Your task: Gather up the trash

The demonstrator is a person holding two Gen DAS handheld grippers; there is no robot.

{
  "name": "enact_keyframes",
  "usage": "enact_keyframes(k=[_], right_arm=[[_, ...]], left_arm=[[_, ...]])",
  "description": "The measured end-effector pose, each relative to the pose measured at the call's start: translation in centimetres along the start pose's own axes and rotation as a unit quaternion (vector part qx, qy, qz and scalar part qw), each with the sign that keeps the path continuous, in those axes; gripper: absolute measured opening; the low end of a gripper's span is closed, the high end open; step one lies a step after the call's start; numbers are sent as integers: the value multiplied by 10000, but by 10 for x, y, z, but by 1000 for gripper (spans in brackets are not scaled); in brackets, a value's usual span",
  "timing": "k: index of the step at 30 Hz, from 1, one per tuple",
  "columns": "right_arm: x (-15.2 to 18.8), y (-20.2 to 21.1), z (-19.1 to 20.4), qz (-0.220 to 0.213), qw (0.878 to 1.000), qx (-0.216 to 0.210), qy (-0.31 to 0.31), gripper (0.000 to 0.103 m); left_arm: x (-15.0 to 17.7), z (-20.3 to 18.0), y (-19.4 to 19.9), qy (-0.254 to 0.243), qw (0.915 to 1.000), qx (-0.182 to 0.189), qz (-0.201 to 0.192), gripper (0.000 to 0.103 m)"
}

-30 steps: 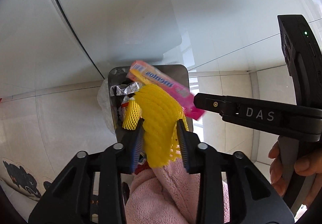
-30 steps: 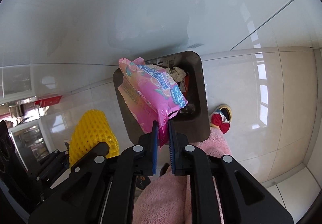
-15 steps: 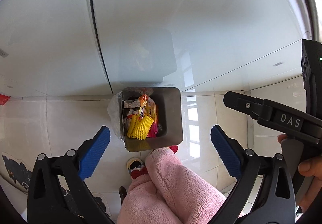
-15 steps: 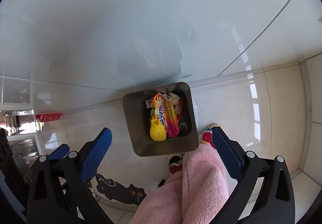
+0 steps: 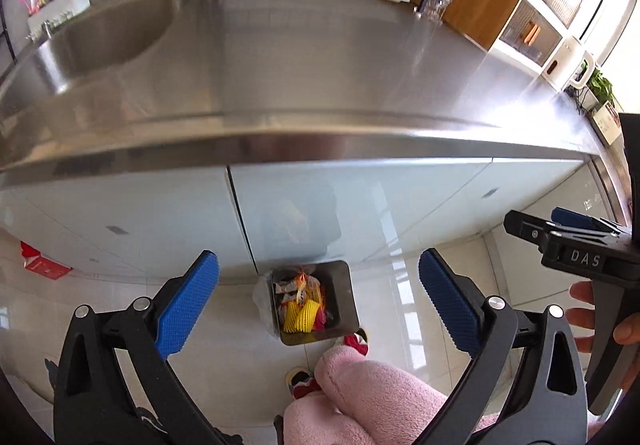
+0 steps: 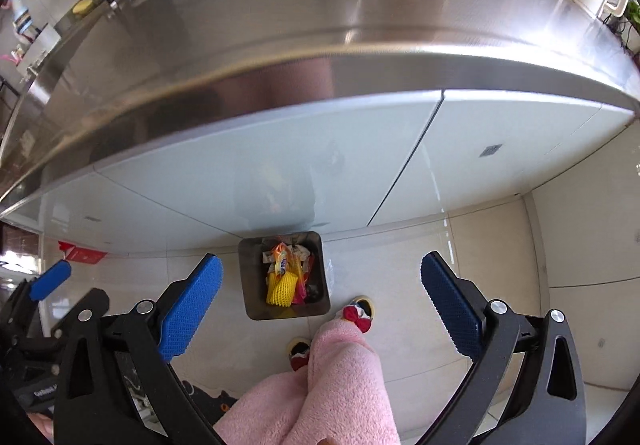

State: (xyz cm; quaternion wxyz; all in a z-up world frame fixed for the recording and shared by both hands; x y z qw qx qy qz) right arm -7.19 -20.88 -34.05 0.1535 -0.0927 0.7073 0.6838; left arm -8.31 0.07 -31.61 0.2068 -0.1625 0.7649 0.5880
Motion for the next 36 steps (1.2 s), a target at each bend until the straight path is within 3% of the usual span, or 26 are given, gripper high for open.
enact_keyframes(k=[3, 8, 16, 27, 36], right_arm=[[-15, 40, -8, -330, 9991, 234, 79, 100], [-36, 91, -12, -685, 9975, 152, -22, 100], [-61, 164, -10, -1381, 9901, 244, 66, 100], [-70, 223, -18, -2043, 9788, 130, -85, 100], [-74, 237, -21, -2237, 9746, 106, -81, 100]], left_arm=[[-23, -8, 37, 18, 9996, -80, -281, 95], [-55, -20, 85, -84, 9975, -160, -687, 95], [-77, -32, 135, -61, 9941, -252, -1055, 95], [-93, -45, 175, -278, 9867, -414, -1546, 95], [-93, -53, 176, -349, 9864, -395, -1555, 95]])
Point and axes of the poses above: each gripper's, at about its wrist camera, not at the fingertips, and y roughly against the way its jaws point, z to its left, x to its underside, the point moved 8 cm from there along -y, roughly the way its jaws point, and after that the axes turned 4 degrees about x, right-handed, at the moved point
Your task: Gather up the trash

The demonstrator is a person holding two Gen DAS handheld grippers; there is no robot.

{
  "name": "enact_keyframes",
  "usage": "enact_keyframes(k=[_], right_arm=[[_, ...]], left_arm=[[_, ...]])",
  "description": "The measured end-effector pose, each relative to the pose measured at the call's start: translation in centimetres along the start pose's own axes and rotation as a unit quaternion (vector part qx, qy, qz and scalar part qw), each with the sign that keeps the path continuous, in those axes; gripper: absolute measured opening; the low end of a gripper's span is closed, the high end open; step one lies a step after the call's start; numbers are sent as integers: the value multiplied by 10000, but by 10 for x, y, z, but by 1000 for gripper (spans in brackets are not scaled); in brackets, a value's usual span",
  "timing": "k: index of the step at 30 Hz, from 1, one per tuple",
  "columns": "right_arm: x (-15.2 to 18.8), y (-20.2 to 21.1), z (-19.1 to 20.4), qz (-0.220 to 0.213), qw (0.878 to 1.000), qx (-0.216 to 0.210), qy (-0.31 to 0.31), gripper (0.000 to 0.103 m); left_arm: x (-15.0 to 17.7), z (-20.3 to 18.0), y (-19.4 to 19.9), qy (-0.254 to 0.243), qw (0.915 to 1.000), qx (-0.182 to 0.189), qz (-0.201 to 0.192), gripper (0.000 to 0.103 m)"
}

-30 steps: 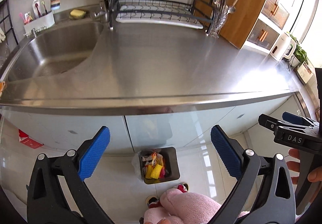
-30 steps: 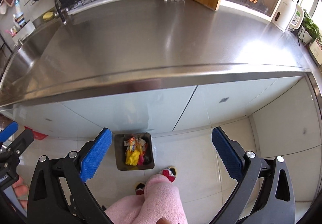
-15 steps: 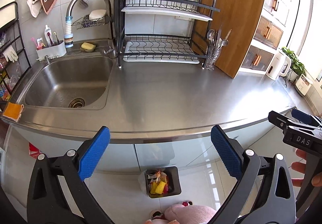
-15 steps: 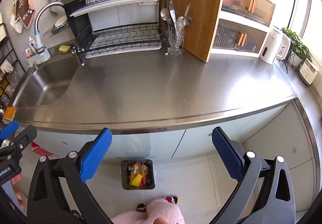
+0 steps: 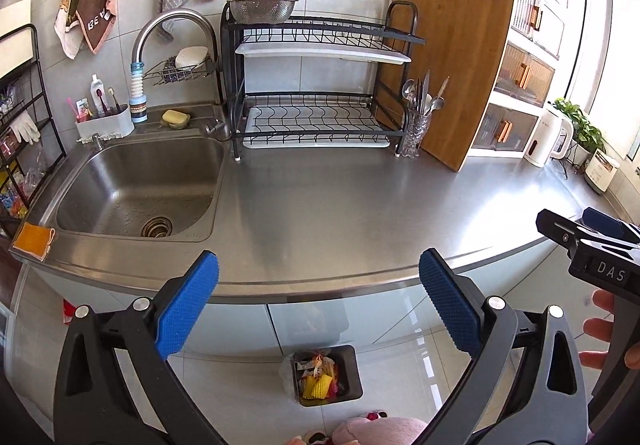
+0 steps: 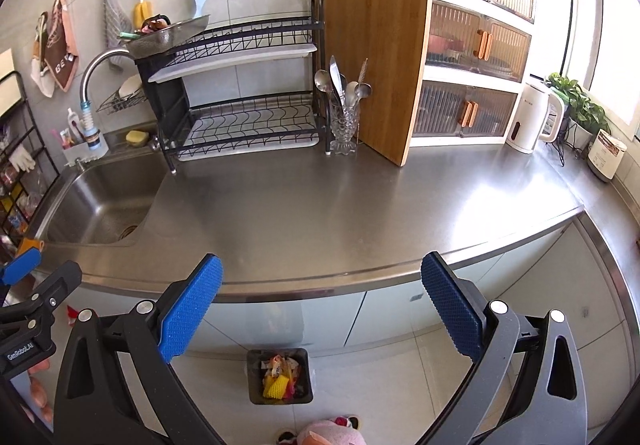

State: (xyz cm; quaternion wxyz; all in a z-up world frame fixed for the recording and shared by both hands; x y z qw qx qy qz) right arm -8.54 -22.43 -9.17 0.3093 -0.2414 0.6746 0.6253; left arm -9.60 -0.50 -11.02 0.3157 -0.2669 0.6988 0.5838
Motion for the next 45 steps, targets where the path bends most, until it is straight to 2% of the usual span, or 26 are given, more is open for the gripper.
enact_keyframes(k=[45], right_arm=[[-15, -5, -1, -88, 9999, -93, -91, 100]], left_arm=[[-15, -3, -3, 9, 9999, -46, -145, 95]])
Point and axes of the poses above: each gripper's, at about its wrist camera, not at the fingertips, and y roughly against the way its jaws point, z to its left, x to its underside, the point moved 8 cm from there along -y, roughly the way its jaws point, and after that the axes turned 4 degrees about x, right-handed, at the moved point
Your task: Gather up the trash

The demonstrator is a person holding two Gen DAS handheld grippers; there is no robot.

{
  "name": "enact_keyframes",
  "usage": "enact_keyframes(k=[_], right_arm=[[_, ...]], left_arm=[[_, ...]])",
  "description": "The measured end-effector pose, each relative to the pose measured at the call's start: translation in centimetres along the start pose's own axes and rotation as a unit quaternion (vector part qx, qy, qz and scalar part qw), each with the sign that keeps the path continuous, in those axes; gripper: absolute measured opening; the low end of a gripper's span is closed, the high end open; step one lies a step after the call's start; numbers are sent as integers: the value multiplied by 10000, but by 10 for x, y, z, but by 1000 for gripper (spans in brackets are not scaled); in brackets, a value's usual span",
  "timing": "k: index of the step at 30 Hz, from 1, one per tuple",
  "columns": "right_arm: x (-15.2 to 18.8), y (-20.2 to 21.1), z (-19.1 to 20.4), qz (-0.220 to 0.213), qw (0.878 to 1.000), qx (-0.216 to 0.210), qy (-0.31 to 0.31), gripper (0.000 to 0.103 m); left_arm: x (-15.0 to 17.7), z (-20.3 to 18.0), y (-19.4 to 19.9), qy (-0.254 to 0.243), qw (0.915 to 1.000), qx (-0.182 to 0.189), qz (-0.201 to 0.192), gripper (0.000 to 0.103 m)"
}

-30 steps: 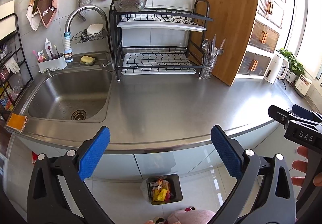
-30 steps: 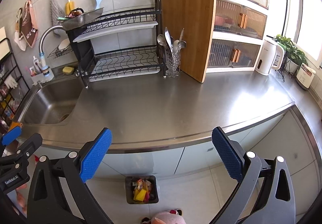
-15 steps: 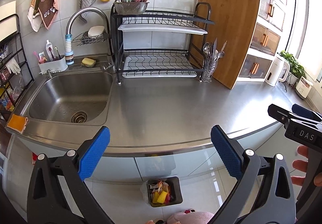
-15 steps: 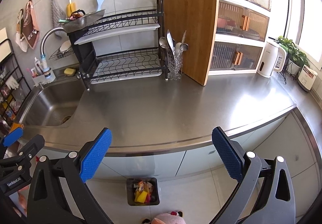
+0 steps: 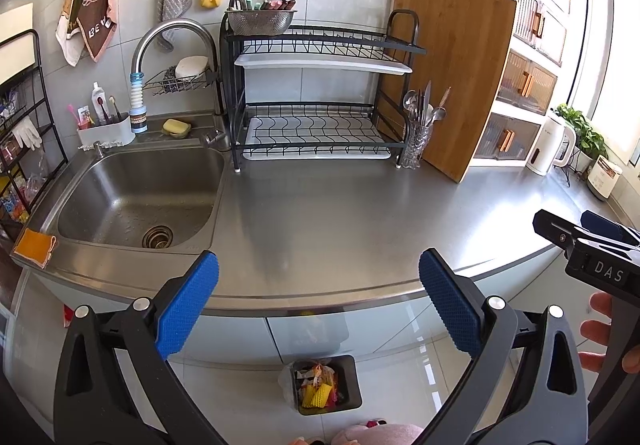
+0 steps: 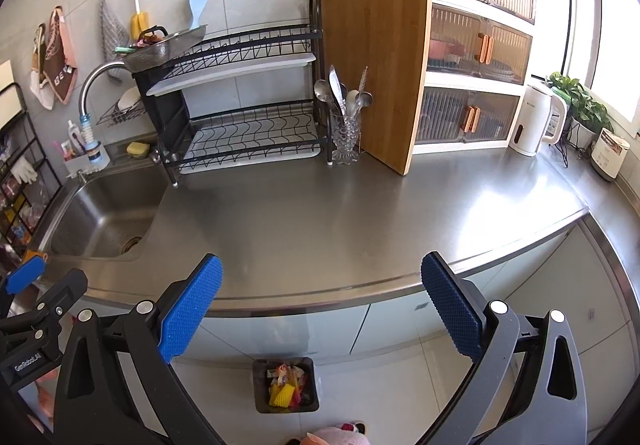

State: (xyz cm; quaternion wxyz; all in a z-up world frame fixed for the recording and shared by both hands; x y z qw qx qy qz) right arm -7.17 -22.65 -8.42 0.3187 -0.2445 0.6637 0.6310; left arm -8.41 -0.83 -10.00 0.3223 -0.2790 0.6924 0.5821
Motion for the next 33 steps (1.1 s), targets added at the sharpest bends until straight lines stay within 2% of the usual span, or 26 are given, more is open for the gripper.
enact_keyframes(k=[33], right_arm=[[-9, 2, -1, -68, 10000, 62, 4, 100]], left_arm=[[-9, 4, 2, 21, 9999, 46, -140, 95]])
Point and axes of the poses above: each gripper's, at about its wrist camera, not at the fingertips, and y roughly against the way its jaws point, z to its left, x to its underside, the point moved 8 cm from there along -y, roughly the way its jaws point, and after that the axes turned 4 degrees about x, right-handed, at the moved point
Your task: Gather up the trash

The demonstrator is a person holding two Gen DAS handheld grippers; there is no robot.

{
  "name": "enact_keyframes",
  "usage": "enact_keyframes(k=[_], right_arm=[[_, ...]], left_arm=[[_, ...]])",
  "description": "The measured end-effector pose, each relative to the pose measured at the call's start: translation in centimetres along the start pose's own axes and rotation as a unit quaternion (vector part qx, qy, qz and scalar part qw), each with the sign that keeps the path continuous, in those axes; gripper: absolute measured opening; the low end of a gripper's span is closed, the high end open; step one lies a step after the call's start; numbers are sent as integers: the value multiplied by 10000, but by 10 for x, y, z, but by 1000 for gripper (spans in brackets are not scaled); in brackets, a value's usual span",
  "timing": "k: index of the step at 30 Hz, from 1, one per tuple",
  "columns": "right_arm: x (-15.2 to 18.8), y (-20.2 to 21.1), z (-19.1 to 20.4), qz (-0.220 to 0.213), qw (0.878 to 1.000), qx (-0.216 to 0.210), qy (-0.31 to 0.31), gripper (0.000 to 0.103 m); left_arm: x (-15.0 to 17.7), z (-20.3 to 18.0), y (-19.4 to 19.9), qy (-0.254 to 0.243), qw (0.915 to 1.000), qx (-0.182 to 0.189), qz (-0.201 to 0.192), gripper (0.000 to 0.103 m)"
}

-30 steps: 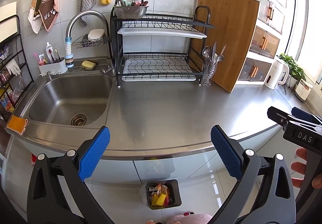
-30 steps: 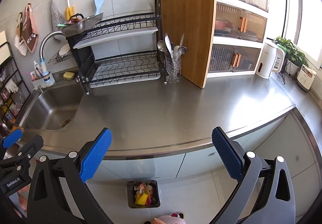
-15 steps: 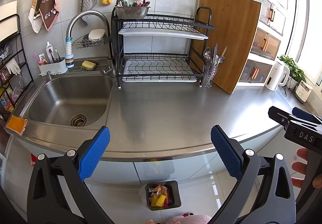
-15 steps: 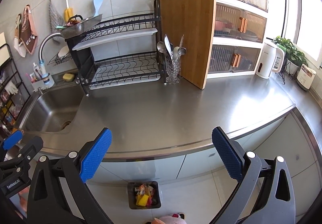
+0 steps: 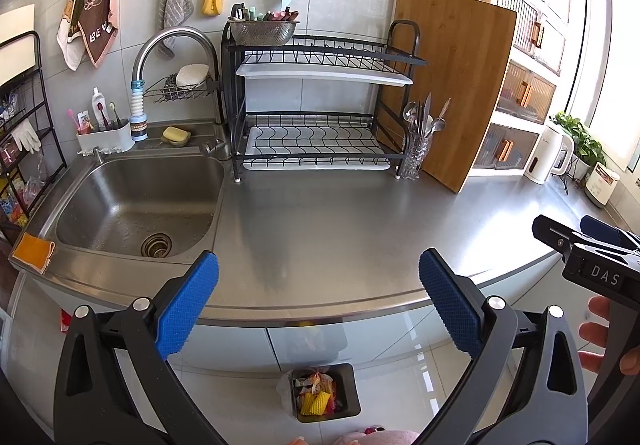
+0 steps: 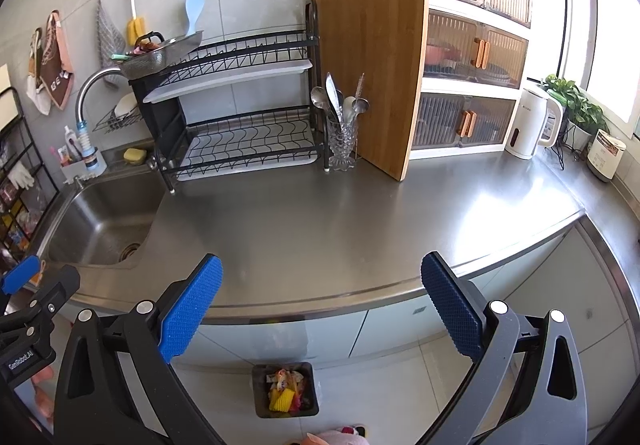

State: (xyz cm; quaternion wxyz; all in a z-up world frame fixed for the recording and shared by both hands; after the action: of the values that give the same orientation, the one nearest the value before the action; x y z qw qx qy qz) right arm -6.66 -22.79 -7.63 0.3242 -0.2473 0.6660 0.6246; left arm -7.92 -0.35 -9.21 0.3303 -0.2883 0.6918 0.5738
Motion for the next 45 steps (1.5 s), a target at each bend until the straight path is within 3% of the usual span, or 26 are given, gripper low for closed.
enact_keyframes(k=[45], right_arm=[[0, -2, -5, 6, 9999, -141, -85, 100]], left_arm=[[-3, 4, 2, 96, 9998, -150, -4, 95]])
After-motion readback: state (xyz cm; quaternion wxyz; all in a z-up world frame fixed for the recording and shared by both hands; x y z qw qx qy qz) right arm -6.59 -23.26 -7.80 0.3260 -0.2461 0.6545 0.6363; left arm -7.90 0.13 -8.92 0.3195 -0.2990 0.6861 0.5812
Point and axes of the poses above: each gripper's, at about its wrist camera, not at the fingertips, and y roughly against the way its jaws point, z to its left, x to its underside, the point moved 8 cm from there along -y, roughly the way its jaws point, and after that the axes turned 4 degrees about x, right-handed, at the moved point
